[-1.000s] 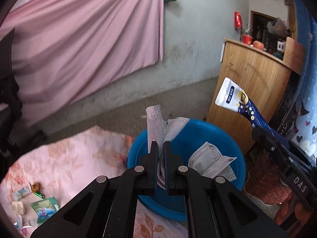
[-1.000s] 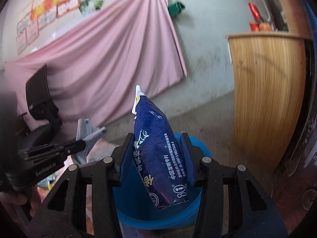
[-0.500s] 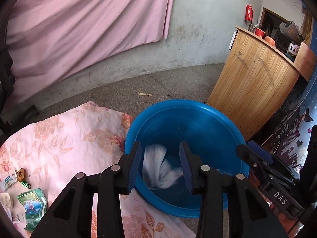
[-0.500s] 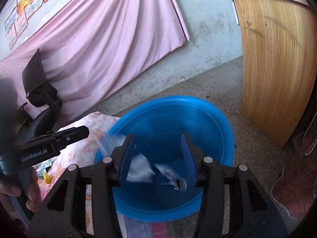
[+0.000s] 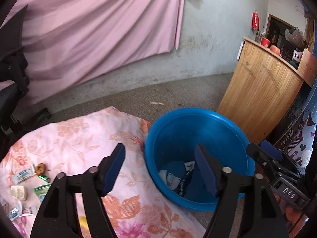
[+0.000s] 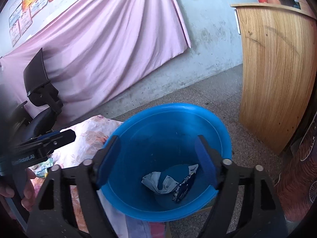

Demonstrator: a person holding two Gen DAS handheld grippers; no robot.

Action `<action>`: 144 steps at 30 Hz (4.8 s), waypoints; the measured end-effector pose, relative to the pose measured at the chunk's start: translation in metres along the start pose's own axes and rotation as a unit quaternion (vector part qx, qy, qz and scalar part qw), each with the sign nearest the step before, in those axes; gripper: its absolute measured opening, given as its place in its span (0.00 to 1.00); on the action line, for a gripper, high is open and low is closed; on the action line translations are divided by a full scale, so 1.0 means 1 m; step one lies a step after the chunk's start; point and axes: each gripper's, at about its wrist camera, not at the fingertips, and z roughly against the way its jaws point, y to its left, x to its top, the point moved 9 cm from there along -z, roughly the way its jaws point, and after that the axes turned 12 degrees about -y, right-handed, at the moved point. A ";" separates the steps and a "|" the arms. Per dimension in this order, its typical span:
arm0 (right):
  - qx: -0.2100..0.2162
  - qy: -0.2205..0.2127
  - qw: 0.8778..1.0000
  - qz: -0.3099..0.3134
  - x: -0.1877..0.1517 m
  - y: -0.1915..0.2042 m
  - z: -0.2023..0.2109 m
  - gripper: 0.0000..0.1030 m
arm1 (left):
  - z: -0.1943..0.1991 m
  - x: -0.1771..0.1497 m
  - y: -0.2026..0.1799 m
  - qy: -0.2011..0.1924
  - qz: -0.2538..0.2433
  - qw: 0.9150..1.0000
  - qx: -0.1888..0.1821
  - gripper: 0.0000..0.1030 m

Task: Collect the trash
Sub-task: 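Move both tools back over the bed toward the remaining trash, then grasp the green packet with the right tool while the left tool grasps the white-green box, then lift both items to the blue basin and open both tools to drop them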

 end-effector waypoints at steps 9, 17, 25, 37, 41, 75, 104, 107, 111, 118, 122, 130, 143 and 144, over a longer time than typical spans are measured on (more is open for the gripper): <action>0.022 -0.046 0.999 0.013 0.021 0.022 0.021 1.00 | 0.057 0.009 0.026 -0.103 0.009 0.994 0.025 0.98; 0.049 -0.118 0.991 0.038 0.044 0.054 0.051 1.00 | 0.109 0.016 0.058 -0.172 0.028 0.983 0.058 0.98; 0.112 -0.213 0.969 0.056 0.066 0.120 0.091 1.00 | 0.176 0.016 0.106 -0.226 0.045 0.967 0.106 0.98; 0.187 -0.270 0.940 0.095 0.054 0.231 0.112 1.00 | 0.270 -0.012 0.196 -0.260 0.050 0.945 0.194 0.98; 0.203 -0.265 0.936 0.113 0.043 0.258 0.109 1.00 | 0.283 -0.027 0.217 -0.253 0.031 0.944 0.211 0.98; 0.152 0.105 0.963 0.196 -0.085 0.286 -0.044 1.00 | 0.174 -0.110 0.283 -0.029 0.048 0.971 0.234 0.97; 0.180 0.233 0.931 0.217 -0.130 0.290 -0.064 0.88 | 0.133 -0.152 0.309 0.083 0.076 0.978 0.176 0.83; 0.185 0.232 0.931 0.212 -0.128 0.289 -0.063 0.87 | 0.133 -0.150 0.305 0.082 0.082 0.978 0.170 0.80; 0.188 0.232 0.932 0.208 -0.128 0.290 -0.062 0.87 | 0.135 -0.147 0.301 0.077 0.072 0.981 0.161 0.66; 0.188 0.235 0.931 0.209 -0.129 0.289 -0.062 0.88 | 0.135 -0.149 0.288 0.072 0.076 0.985 0.140 0.65; 0.187 0.235 0.931 0.210 -0.129 0.289 -0.062 0.88 | 0.140 -0.149 0.285 0.060 0.097 0.985 0.131 0.64; 0.188 0.237 0.929 0.211 -0.131 0.290 -0.062 0.87 | 0.149 -0.144 0.273 0.038 0.109 0.986 0.119 0.62; 0.227 0.105 0.951 0.181 -0.083 0.291 -0.025 0.85 | 0.190 -0.107 0.259 -0.099 0.101 0.979 0.147 0.62; 0.232 0.075 0.954 0.174 -0.073 0.290 -0.016 0.85 | 0.195 -0.104 0.256 -0.112 0.096 0.978 0.150 0.62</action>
